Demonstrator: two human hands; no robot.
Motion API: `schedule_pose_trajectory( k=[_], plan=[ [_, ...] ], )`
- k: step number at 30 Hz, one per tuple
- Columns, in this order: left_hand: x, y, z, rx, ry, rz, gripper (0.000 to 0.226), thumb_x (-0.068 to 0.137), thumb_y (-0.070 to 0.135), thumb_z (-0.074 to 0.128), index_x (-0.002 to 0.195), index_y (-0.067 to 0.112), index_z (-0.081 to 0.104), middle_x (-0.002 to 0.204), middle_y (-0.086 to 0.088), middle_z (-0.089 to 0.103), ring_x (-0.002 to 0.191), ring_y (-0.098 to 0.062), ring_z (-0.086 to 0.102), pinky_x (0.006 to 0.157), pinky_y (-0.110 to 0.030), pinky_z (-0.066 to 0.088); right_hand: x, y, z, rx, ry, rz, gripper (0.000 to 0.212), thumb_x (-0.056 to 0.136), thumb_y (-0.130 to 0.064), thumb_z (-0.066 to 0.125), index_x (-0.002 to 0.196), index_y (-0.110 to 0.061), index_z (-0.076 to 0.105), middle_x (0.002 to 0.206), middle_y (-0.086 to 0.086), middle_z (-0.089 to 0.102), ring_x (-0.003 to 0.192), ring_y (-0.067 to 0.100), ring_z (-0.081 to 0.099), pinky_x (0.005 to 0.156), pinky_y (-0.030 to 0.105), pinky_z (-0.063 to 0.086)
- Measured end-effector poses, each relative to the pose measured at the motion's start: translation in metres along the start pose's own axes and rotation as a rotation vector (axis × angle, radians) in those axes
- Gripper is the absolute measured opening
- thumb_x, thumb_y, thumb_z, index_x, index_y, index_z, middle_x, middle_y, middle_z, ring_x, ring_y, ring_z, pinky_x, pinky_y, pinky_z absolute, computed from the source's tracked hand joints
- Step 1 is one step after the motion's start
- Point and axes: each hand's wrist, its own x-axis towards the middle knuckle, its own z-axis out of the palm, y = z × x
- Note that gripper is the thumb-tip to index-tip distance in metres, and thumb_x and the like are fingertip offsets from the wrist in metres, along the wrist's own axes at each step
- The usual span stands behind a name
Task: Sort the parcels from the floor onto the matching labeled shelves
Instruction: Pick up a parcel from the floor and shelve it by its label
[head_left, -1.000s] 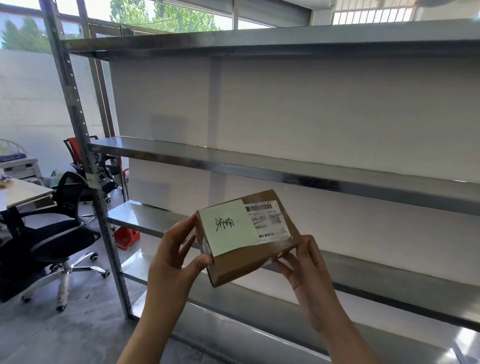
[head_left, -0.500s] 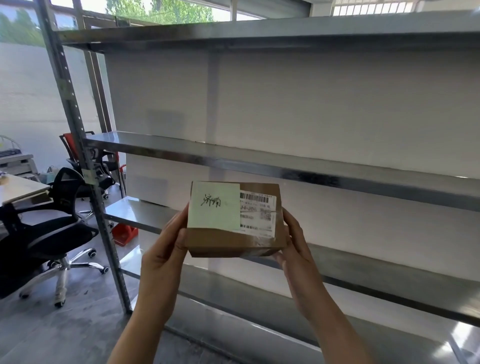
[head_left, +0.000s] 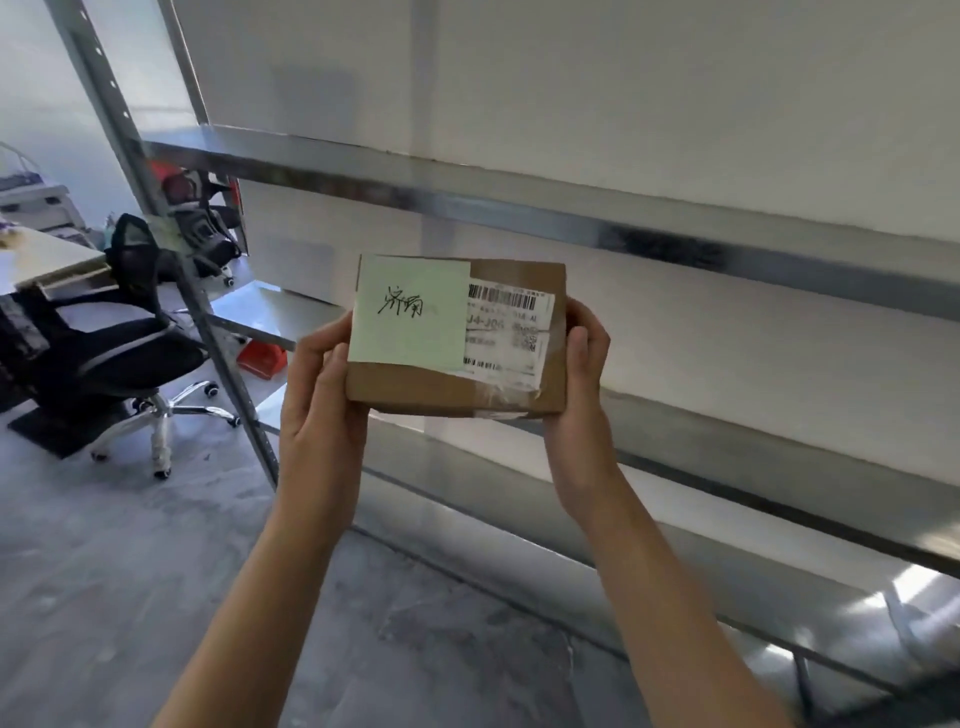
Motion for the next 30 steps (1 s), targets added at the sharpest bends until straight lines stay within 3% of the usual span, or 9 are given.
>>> schedule_pose_trajectory(
  k=[2,4,7,9,13,15,20,24,30],
  plan=[
    [0.010,-0.007,0.002,0.017,0.019,-0.014,0.032,0.105,0.007,0.035,0.111,0.021,0.063,0.119,-0.007,0.065,0.113,-0.020,0.057,0.094,-0.028,0.047,0.013,0.012,-0.005,-0.008,-0.023,0.023,0.054,0.097,-0.057,0.031,0.144,-0.032,0.034,0.151,0.003,0.046,0.136,0.019,0.051,0.107,0.057,0.047],
    [0.023,-0.011,0.002,0.053,0.061,-0.040,0.036,0.104,0.004,0.035,0.101,0.024,0.065,0.109,0.001,0.070,0.100,-0.015,0.061,0.083,-0.020,0.051,0.027,0.024,-0.007,-0.015,-0.074,0.049,0.058,0.096,-0.059,0.031,0.148,-0.034,0.031,0.153,0.000,0.045,0.137,0.017,0.050,0.108,0.055,0.047],
    [0.040,-0.013,0.001,0.118,0.141,-0.062,0.029,0.102,0.003,0.034,0.100,0.017,0.059,0.096,0.008,0.070,0.084,-0.006,0.062,0.068,-0.013,0.049,0.048,0.045,-0.005,0.017,-0.191,0.092,0.058,0.100,-0.056,0.026,0.154,-0.036,0.024,0.156,-0.004,0.043,0.138,0.008,0.049,0.109,0.029,0.048],
    [0.050,-0.014,0.000,0.178,0.185,-0.057,0.021,0.103,0.003,0.033,0.106,0.011,0.052,0.090,0.012,0.069,0.080,-0.002,0.062,0.066,-0.012,0.048,0.066,0.059,-0.002,0.040,-0.253,0.110,0.060,0.100,-0.057,0.025,0.156,-0.036,0.023,0.157,-0.005,0.043,0.139,0.006,0.048,0.109,0.022,0.046],
    [0.066,-0.015,-0.003,0.271,0.273,-0.026,0.024,0.103,0.003,0.035,0.099,0.017,0.054,0.094,0.009,0.071,0.084,-0.004,0.063,0.068,-0.014,0.049,0.106,0.077,0.010,0.095,-0.331,0.163,0.060,0.098,-0.056,0.028,0.155,-0.036,0.029,0.153,-0.003,0.048,0.139,0.014,0.049,0.116,0.048,0.041],
    [0.070,-0.016,-0.006,0.309,0.328,-0.020,0.029,0.102,0.004,0.034,0.099,0.022,0.056,0.099,0.009,0.071,0.089,-0.005,0.063,0.070,-0.014,0.049,0.121,0.085,0.016,0.125,-0.389,0.160,0.059,0.098,-0.056,0.029,0.154,-0.035,0.031,0.152,-0.002,0.049,0.139,0.016,0.049,0.115,0.053,0.040],
    [0.075,-0.027,-0.012,0.331,0.415,0.005,0.031,0.098,0.012,0.035,0.099,0.033,0.058,0.130,-0.002,0.062,0.112,-0.011,0.059,0.081,-0.020,0.049,0.144,0.104,0.030,0.208,-0.498,0.166,0.057,0.100,-0.047,0.025,0.154,-0.028,0.032,0.150,0.002,0.051,0.137,0.016,0.051,0.108,0.036,0.046],
    [0.084,-0.037,-0.016,0.340,0.484,0.021,0.033,0.101,0.008,0.032,0.100,0.030,0.056,0.121,0.003,0.064,0.106,-0.009,0.060,0.080,-0.021,0.047,0.155,0.117,0.036,0.248,-0.571,0.205,0.047,0.103,-0.050,0.025,0.146,-0.038,0.038,0.143,-0.005,0.058,0.131,0.007,0.056,0.095,0.019,0.051],
    [0.102,-0.041,-0.037,0.347,0.536,0.035,0.028,0.101,0.011,0.033,0.104,0.029,0.055,0.122,-0.001,0.063,0.110,-0.015,0.059,0.082,-0.026,0.047,0.180,0.130,0.060,0.265,-0.634,0.201,0.057,0.100,-0.045,0.023,0.155,-0.028,0.029,0.149,0.002,0.053,0.135,0.013,0.053,0.098,0.022,0.051]
  ],
)
